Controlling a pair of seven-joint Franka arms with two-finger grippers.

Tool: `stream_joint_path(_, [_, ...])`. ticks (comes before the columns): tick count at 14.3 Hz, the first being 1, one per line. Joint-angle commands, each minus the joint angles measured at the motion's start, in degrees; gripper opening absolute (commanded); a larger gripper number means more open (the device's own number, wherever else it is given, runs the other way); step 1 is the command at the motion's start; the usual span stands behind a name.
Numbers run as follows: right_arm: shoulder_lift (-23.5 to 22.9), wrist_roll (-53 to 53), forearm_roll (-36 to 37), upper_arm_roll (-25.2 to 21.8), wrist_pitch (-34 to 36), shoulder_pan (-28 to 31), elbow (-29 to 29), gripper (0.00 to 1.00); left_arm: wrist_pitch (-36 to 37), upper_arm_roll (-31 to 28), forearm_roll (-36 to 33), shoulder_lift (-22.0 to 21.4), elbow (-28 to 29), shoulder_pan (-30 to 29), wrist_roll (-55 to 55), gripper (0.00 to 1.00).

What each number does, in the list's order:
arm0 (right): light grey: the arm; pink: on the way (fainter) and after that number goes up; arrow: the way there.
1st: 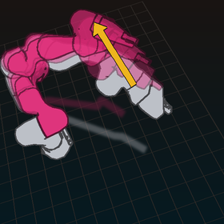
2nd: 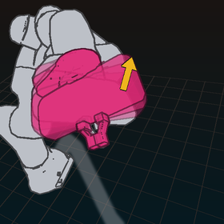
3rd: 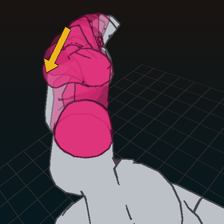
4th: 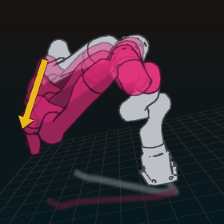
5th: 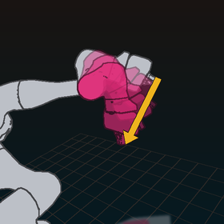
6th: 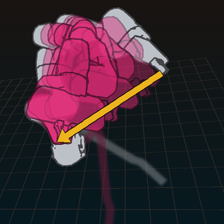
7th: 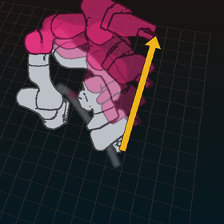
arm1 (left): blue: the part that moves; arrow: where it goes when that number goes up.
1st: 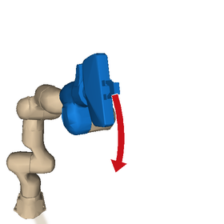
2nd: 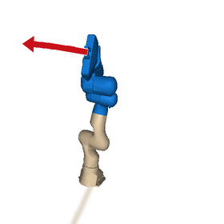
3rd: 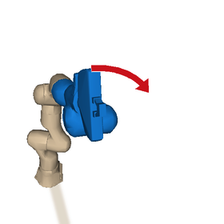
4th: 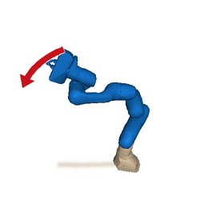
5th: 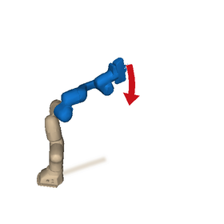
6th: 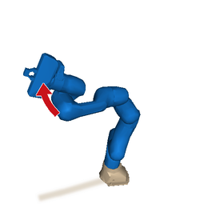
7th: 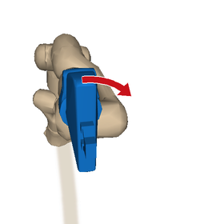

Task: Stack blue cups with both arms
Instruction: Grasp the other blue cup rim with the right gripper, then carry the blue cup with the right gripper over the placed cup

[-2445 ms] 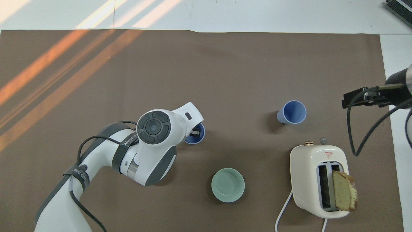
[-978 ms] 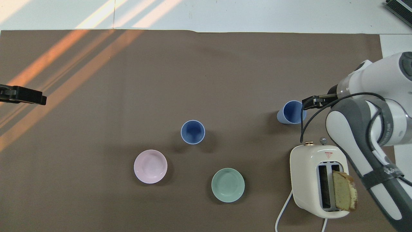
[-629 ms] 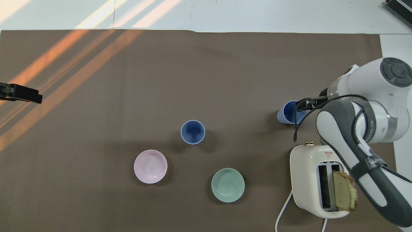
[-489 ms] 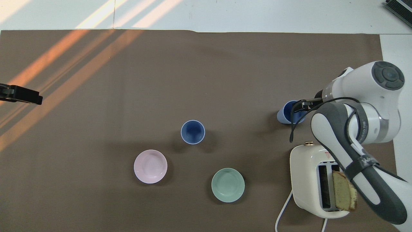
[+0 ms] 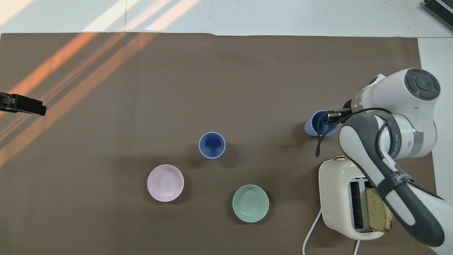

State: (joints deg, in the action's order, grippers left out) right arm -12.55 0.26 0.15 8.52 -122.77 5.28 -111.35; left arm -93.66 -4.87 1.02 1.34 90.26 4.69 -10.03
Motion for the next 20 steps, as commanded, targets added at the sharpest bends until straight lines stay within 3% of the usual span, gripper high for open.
stream_joint_path(1, [-0.02, -0.35, -1.29, 0.09, -1.16, -0.01, -0.80, 0.00, 1.11, 0.38, -1.11, -0.46, -0.18, -0.65, -0.78, 1.00])
stream_joint_path(5, [0.33, -0.35, -1.47, 0.36, 4.08, -0.01, 2.52, 0.00, 1.11, 0.38, -1.20, -0.46, -0.18, -0.65, -0.78, 1.00])
stream_joint_path(8, [0.86, 2.01, -7.59, 1.15, 17.79, -0.28, 13.66, 0.00, 1.11, 0.38, -1.20, -0.46, -0.18, -0.65, -0.78, 1.00])
stream_joint_path(11, [0.77, 8.94, -8.41, 3.07, 21.34, -1.41, 20.80, 0.00, 1.11, 0.38, -1.20, -0.46, -0.18, -0.65, -0.78, 1.00])
stream_joint_path(14, [-1.76, 16.25, -5.88, 3.26, 24.76, -8.86, 29.58, 0.00, 1.11, 0.38, -1.20, -0.46, -0.18, -0.65, -0.78, 1.00])
stream_joint_path(16, [-2.83, 20.81, 0.88, 3.52, 24.51, -14.40, 32.50, 0.00, 1.11, 0.38, -1.20, -0.46, -0.18, -0.65, -0.78, 1.00])
stream_joint_path(20, [-5.72, 29.87, 1.08, 3.43, 23.72, -22.57, 38.04, 0.00, 1.11, 0.38, -1.20, -0.46, -0.18, -0.65, -0.78, 1.00])
